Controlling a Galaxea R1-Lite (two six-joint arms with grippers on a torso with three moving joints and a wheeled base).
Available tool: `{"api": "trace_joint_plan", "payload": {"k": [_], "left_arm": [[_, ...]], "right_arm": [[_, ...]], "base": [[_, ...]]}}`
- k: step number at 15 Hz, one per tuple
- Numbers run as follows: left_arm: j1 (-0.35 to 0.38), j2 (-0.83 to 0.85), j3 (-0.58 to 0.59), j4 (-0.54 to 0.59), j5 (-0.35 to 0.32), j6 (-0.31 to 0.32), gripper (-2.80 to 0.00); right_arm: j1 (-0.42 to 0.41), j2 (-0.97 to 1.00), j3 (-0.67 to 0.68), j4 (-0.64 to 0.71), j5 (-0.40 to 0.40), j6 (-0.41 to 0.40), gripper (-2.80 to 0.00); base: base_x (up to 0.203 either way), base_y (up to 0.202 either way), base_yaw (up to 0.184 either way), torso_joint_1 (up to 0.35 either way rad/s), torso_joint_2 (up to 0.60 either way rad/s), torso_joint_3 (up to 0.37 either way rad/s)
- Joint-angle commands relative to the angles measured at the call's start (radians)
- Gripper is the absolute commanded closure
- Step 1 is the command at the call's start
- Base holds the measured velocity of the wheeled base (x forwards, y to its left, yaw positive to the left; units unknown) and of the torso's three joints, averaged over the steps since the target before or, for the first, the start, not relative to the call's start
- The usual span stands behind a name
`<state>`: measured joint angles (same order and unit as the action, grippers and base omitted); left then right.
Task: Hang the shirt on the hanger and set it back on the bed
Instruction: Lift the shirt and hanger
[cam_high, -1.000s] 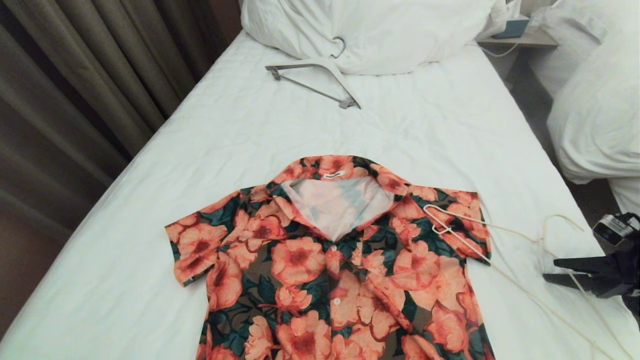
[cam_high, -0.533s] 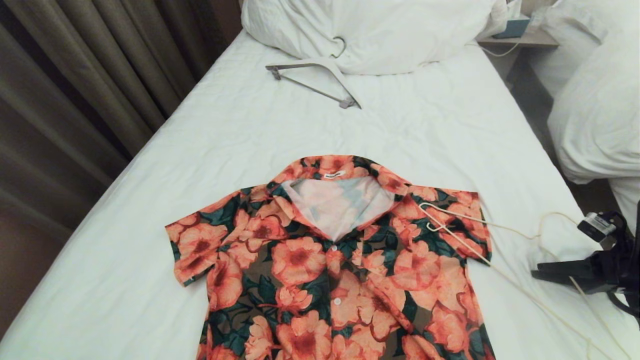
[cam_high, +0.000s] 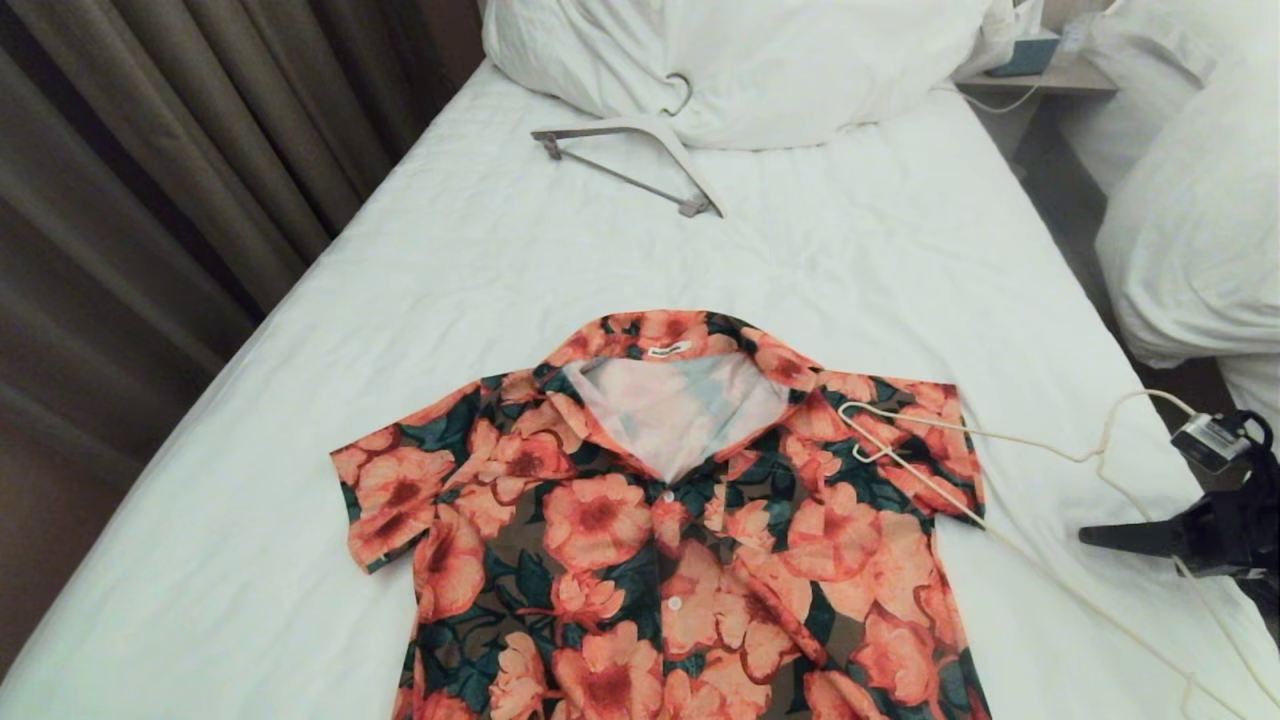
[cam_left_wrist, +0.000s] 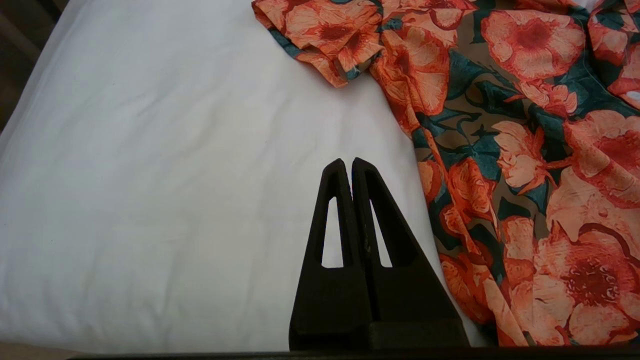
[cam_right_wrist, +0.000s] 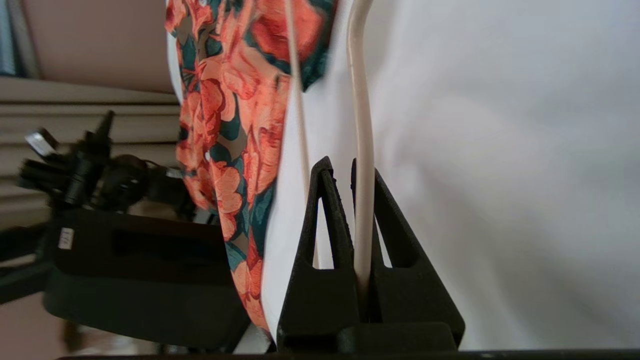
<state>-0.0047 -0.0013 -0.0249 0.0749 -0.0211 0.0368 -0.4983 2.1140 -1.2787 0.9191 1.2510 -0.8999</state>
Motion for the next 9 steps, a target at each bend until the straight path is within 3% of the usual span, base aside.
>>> {"api": "trace_joint_plan", "payload": {"k": [1,6,9], "left_arm": [[0.0,0.001,0.0,0.0,0.0,0.0,0.0],[0.0,0.001,0.0,0.0,0.0,0.0,0.0],[0.0,0.001,0.0,0.0,0.0,0.0,0.0]], "right_arm": [[-0.002,-0.077,0.002,0.005,0.004,-0.013,0.0],[0.008,-0.256,0.04,0.004,-0.015,-0.203,0.0],[0.058,-0.38,0.095,0.003,-0.048,-0.325,0.0]], "base": [[0.0,0.0,0.0,0.0,0.0,0.0],[0.0,0.0,0.0,0.0,0.0,0.0],[0.0,0.0,0.0,0.0,0.0,0.0]]}}
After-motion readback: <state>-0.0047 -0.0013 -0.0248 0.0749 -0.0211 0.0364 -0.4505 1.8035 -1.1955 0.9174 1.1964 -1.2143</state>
